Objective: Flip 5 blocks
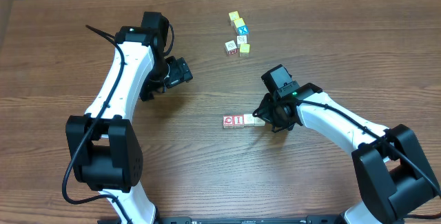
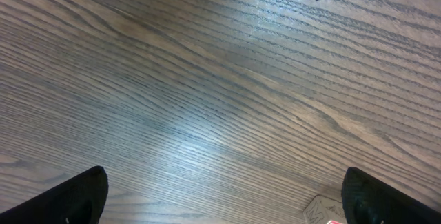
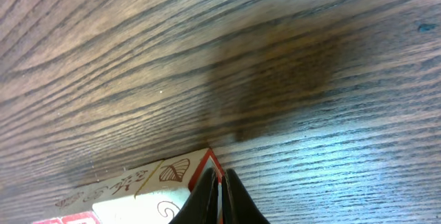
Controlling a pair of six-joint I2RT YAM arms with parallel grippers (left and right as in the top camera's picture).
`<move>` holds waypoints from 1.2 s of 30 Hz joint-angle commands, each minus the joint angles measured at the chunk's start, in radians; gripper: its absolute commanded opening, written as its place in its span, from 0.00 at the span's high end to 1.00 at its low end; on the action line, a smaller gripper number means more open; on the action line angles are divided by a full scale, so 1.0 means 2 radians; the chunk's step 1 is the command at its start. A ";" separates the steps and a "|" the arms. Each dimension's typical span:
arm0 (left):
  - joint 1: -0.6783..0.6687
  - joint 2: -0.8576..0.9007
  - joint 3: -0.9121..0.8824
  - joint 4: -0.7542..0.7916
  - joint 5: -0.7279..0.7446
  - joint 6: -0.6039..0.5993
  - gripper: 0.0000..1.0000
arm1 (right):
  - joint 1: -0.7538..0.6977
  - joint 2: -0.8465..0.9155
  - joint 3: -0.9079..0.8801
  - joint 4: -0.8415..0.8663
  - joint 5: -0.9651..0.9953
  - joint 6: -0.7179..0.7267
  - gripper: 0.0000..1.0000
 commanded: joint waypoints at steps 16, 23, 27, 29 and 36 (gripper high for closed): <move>0.001 -0.007 0.003 0.000 -0.003 0.006 0.00 | -0.023 -0.007 0.182 -0.187 -0.023 -0.187 0.39; 0.001 -0.007 0.003 0.000 -0.003 0.006 0.00 | -0.019 -0.006 0.188 -0.221 -0.025 -0.202 0.01; 0.001 -0.007 0.003 0.000 -0.003 0.006 0.00 | -0.019 -0.006 0.187 -0.230 -0.007 -0.203 0.02; 0.001 -0.007 0.003 0.000 -0.003 0.006 0.00 | -0.019 -0.006 0.187 -0.230 -0.004 -0.206 0.08; 0.001 -0.007 0.003 0.000 -0.003 0.006 0.00 | -0.021 -0.006 0.187 -0.222 -0.003 -0.206 0.96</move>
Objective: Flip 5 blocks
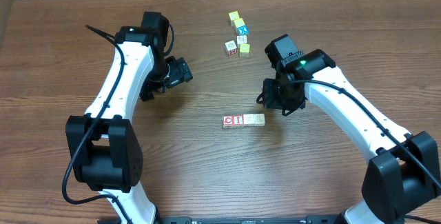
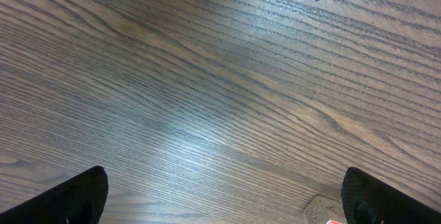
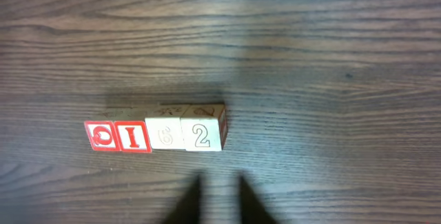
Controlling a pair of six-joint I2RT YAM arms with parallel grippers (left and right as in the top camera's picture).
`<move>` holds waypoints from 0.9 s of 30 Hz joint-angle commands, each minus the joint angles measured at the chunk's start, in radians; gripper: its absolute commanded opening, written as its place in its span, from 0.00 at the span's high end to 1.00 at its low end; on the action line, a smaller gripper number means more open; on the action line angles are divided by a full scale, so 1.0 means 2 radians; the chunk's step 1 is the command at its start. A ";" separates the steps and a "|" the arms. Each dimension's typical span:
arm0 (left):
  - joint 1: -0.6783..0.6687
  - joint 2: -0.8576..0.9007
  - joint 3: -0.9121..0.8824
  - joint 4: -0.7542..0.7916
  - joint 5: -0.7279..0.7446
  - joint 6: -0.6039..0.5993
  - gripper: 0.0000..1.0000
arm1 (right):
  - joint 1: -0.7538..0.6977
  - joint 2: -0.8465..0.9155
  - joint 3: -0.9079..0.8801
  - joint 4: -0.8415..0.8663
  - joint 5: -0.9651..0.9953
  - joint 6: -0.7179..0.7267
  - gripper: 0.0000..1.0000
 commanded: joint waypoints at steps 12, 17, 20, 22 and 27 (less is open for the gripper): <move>0.001 -0.007 0.003 -0.014 0.048 0.067 0.00 | -0.002 -0.006 0.006 0.001 0.009 -0.004 0.96; 0.001 -0.007 0.003 -0.042 0.079 0.168 0.00 | -0.009 -0.006 0.006 -0.011 0.009 -0.004 0.96; 0.001 -0.007 0.003 -0.049 0.081 0.187 0.96 | -0.012 -0.006 0.006 -0.016 0.010 -0.004 0.96; 0.000 -0.007 0.003 -0.056 0.082 0.187 0.96 | -0.014 -0.006 0.005 -0.016 0.016 -0.004 0.96; -0.006 -0.007 0.003 -0.068 0.095 0.187 0.96 | -0.024 -0.006 0.005 -0.018 0.040 0.017 0.96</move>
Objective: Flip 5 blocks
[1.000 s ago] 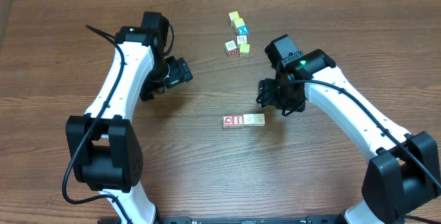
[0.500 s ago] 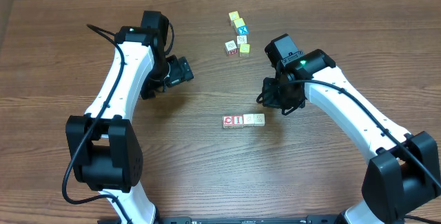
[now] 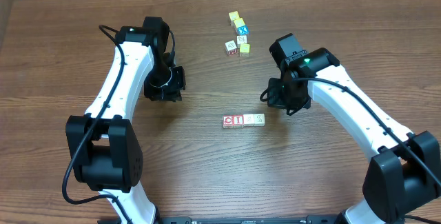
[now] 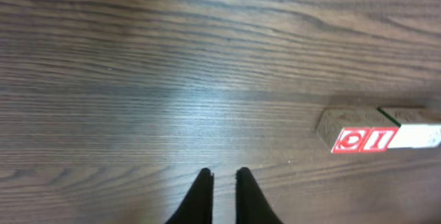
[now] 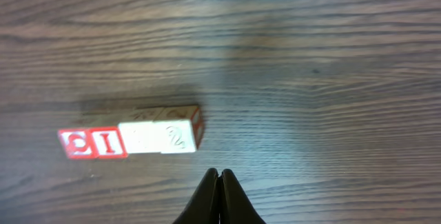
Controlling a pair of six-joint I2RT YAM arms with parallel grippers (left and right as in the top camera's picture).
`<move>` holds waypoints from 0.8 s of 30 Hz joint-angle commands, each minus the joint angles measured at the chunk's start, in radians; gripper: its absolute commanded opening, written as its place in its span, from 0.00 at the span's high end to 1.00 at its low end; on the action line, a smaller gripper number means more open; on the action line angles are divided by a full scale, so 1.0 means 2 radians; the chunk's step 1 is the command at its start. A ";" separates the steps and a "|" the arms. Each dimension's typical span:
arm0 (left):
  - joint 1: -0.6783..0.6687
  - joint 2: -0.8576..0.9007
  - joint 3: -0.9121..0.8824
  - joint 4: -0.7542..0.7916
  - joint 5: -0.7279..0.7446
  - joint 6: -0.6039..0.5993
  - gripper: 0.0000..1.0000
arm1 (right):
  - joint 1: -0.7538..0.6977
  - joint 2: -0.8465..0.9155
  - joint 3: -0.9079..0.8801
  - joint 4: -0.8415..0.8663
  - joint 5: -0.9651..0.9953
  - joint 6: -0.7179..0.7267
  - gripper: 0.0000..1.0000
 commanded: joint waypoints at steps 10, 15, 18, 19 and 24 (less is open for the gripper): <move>-0.007 -0.038 -0.009 0.006 0.012 -0.027 0.96 | -0.045 0.004 0.004 -0.024 0.022 0.038 0.96; -0.015 -0.135 -0.066 0.023 -0.001 -0.048 0.96 | -0.054 0.009 -0.014 -0.013 0.020 0.038 0.96; -0.018 -0.203 -0.121 0.051 -0.025 -0.081 0.96 | -0.054 0.009 -0.031 0.003 0.012 0.044 0.96; -0.020 -0.225 -0.146 0.067 -0.027 -0.087 0.96 | -0.054 0.009 -0.038 0.009 0.012 0.052 0.96; -0.031 -0.274 -0.238 0.113 -0.026 -0.094 0.96 | -0.054 0.009 -0.073 0.056 -0.011 0.073 0.96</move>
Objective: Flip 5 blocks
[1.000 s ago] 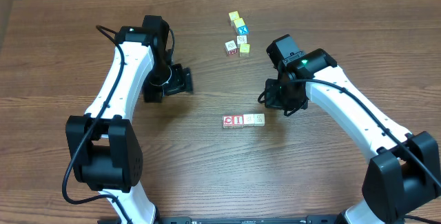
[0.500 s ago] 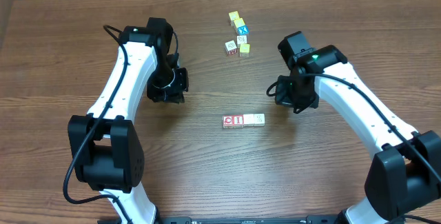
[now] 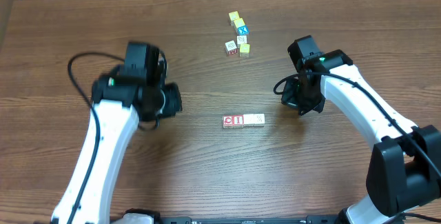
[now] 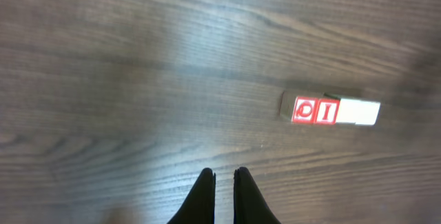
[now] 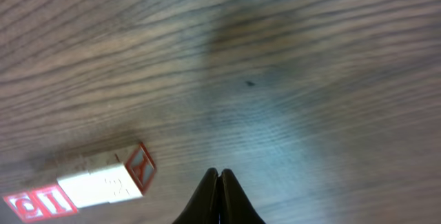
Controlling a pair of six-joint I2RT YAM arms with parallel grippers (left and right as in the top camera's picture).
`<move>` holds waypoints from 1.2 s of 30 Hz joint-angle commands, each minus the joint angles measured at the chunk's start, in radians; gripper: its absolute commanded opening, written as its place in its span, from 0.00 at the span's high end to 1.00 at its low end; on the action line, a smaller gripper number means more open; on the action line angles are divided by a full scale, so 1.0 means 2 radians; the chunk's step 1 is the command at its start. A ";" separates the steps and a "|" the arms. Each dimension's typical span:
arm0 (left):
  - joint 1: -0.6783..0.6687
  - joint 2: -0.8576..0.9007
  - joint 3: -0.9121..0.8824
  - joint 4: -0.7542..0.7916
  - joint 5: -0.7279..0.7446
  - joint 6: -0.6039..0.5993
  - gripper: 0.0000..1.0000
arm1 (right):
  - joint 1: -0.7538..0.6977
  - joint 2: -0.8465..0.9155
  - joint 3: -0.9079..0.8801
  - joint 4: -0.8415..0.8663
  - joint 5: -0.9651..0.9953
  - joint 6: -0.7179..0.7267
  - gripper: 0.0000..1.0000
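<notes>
A short row of several small blocks (image 3: 243, 120) lies at the table's middle, two red-faced ones on the left and pale ones on the right. The left wrist view shows the row (image 4: 329, 111) up and to the right of my left gripper (image 4: 222, 174), whose fingers stand almost together with nothing between them. In the overhead view my left gripper (image 3: 167, 101) is well left of the row. My right gripper (image 5: 219, 172) is shut and empty, with the row (image 5: 83, 186) to its lower left. Seen from overhead, my right gripper (image 3: 303, 105) hangs right of the row.
A loose cluster of several small blocks (image 3: 238, 34), yellow, blue and white, sits at the back of the wooden table (image 3: 207, 169). A cardboard wall runs along the far edge.
My left arm has swung nearer the table's front and left, and the row looks smaller in its wrist view. My right gripper has shifted right, farther from the row. The row has not moved.
At first my right gripper was shut low against the pale right end of the row, while my left gripper stood wide open over bare table. Then the right was raised above the row. Later the left gripper was shut and facing down. Now both are off to the sides.
</notes>
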 commanded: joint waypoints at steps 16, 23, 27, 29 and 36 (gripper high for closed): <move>-0.092 0.141 -0.074 0.148 0.015 -0.038 0.96 | 0.022 0.003 -0.079 0.101 -0.026 0.056 0.96; -0.115 0.161 -0.074 0.177 0.027 -0.047 0.96 | 0.023 0.003 -0.084 0.109 -0.026 0.056 0.96; -0.122 0.168 -0.074 0.179 0.015 -0.056 0.96 | 0.028 0.003 -0.084 0.112 -0.026 0.056 0.96; -0.124 0.173 -0.074 0.179 0.010 -0.059 0.96 | 0.032 0.003 -0.085 0.114 -0.026 0.056 0.96; -0.124 0.189 -0.074 0.186 0.011 -0.063 0.96 | 0.048 0.003 -0.085 0.123 -0.026 0.056 0.96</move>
